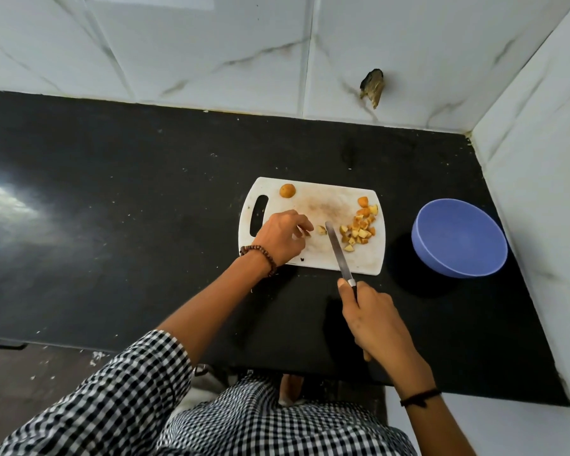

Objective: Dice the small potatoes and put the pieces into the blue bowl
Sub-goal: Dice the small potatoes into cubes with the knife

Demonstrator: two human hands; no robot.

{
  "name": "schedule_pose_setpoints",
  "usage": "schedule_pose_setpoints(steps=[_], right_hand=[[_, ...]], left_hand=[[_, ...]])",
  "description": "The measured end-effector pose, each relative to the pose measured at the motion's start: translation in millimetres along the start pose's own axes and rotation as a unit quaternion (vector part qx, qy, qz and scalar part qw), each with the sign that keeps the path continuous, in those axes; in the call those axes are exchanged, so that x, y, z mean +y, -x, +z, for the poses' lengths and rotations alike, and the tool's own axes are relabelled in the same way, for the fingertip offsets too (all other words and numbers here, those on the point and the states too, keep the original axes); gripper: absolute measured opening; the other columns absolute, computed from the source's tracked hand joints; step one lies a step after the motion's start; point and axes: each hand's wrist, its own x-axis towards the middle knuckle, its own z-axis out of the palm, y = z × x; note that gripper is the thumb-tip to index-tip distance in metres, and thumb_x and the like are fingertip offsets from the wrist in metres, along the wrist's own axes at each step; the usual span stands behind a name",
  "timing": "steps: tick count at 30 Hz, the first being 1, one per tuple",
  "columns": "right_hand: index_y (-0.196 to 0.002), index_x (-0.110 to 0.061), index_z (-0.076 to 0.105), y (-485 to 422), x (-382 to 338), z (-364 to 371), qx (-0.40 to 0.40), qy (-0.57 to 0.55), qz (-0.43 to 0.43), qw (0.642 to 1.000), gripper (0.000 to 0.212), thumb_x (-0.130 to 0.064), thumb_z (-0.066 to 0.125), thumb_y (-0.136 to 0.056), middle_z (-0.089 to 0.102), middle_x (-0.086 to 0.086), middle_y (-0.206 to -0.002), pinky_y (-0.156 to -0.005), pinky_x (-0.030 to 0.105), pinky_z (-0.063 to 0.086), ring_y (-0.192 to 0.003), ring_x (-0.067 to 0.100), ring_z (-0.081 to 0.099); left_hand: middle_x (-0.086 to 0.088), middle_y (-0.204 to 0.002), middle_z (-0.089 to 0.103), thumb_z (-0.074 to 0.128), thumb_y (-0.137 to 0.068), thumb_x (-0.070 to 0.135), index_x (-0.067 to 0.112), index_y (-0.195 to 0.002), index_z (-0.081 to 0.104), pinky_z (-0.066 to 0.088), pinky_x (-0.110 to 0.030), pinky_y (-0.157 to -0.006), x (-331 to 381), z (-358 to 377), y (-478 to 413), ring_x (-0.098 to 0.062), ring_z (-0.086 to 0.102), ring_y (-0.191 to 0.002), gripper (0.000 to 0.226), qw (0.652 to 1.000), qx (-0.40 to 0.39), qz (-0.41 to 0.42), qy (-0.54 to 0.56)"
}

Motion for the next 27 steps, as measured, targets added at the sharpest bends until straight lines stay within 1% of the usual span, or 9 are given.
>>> schedule_pose_setpoints(steps=[2, 5, 8, 13, 19, 21, 24, 26, 27], right_hand=[[-0.099, -0.021, 0.054, -2, -2, 2, -0.004, 0.003, -0.005, 1.000, 0.042, -0.054, 0.028, -0.104, 0.060, 0.003, -0.085, -0.072, 0.046, 0.060, -0.069, 0.018, 0.063], [-0.096, -0.023, 0.052, -6, -2, 4, -0.006, 0.018, -0.014, 1.000, 0.041, -0.054, 0.028, -0.104, 0.060, 0.002, -0.084, -0.074, 0.047, 0.060, -0.071, 0.017, 0.064], [-0.093, -0.022, 0.052, -10, 1, 1, 0.007, 0.036, -0.038, 0.999, 0.043, -0.055, 0.027, -0.104, 0.060, 0.001, -0.082, -0.077, 0.047, 0.059, -0.076, 0.017, 0.063], [-0.097, -0.020, 0.053, -18, 6, 2, 0.009, 0.105, -0.057, 0.993, 0.044, -0.054, 0.026, -0.105, 0.059, -0.001, -0.081, -0.069, 0.036, 0.049, -0.076, 0.015, 0.060], [-0.108, -0.017, 0.051, -41, 2, 5, 0.037, 0.141, -0.052, 0.988, 0.045, -0.053, 0.023, -0.105, 0.060, 0.000, -0.085, -0.067, 0.036, 0.049, -0.077, 0.016, 0.060], [-0.109, -0.016, 0.051, -49, -1, 4, 0.052, 0.140, -0.059, 0.987, 0.047, -0.054, 0.023, -0.105, 0.062, 0.003, -0.090, -0.073, 0.041, 0.052, -0.083, 0.021, 0.062], [-0.112, -0.016, 0.052, -59, -6, 4, 0.054, 0.130, -0.061, 0.988, 0.050, -0.055, 0.022, -0.105, 0.063, 0.005, -0.093, -0.078, 0.044, 0.052, -0.089, 0.024, 0.063], [-0.115, -0.016, 0.051, -60, -6, 5, 0.055, 0.116, -0.069, 0.989, 0.051, -0.056, 0.022, -0.105, 0.062, 0.005, -0.091, -0.076, 0.043, 0.053, -0.087, 0.023, 0.063], [-0.115, -0.016, 0.051, -58, -7, 6, 0.054, 0.109, -0.073, 0.990, 0.050, -0.056, 0.023, -0.105, 0.062, 0.004, -0.090, -0.074, 0.042, 0.052, -0.086, 0.023, 0.062]], left_hand=[[0.000, -0.104, 0.063, 0.072, -0.081, 0.014, 0.016, -0.109, 0.067, 0.053, -0.018, -0.079, -2, -1, 3, -0.007, 0.062, -0.086, 0.029, 1.000, 0.002, -0.004, 0.018], [0.001, -0.102, 0.061, 0.074, -0.082, 0.027, 0.015, -0.111, 0.067, 0.052, -0.020, -0.080, 0, -2, 4, -0.007, 0.062, -0.082, 0.032, 1.000, 0.009, -0.012, 0.016], [-0.001, -0.097, 0.060, 0.072, -0.083, 0.031, 0.013, -0.109, 0.067, 0.052, -0.023, -0.080, 4, -2, 3, -0.011, 0.061, -0.082, 0.032, 0.999, 0.027, -0.037, 0.014], [-0.004, -0.099, 0.068, 0.069, -0.086, 0.023, 0.011, -0.106, 0.070, 0.052, -0.020, -0.082, 6, 2, 0, -0.011, 0.063, -0.088, 0.023, 0.995, 0.039, -0.082, 0.043], [0.000, -0.099, 0.071, 0.072, -0.084, 0.014, 0.012, -0.105, 0.071, 0.049, -0.012, -0.080, 5, -5, 2, -0.007, 0.065, -0.090, 0.021, 0.984, 0.021, -0.109, 0.141], [0.002, -0.097, 0.071, 0.072, -0.083, 0.014, 0.013, -0.104, 0.072, 0.047, -0.007, -0.074, 4, -7, 3, -0.004, 0.065, -0.088, 0.021, 0.978, 0.011, -0.118, 0.170], [0.004, -0.094, 0.071, 0.073, -0.082, 0.012, 0.013, -0.103, 0.072, 0.047, -0.005, -0.074, 1, -9, 4, 0.003, 0.062, -0.081, 0.021, 0.979, 0.002, -0.117, 0.167], [0.005, -0.094, 0.071, 0.072, -0.082, 0.011, 0.013, -0.102, 0.072, 0.048, -0.006, -0.077, 0, -10, 3, 0.005, 0.060, -0.077, 0.020, 0.984, 0.000, -0.109, 0.143], [0.006, -0.093, 0.070, 0.072, -0.083, 0.011, 0.014, -0.102, 0.072, 0.046, -0.005, -0.075, 0, -10, 3, 0.004, 0.059, -0.076, 0.019, 0.986, 0.001, -0.106, 0.129]])
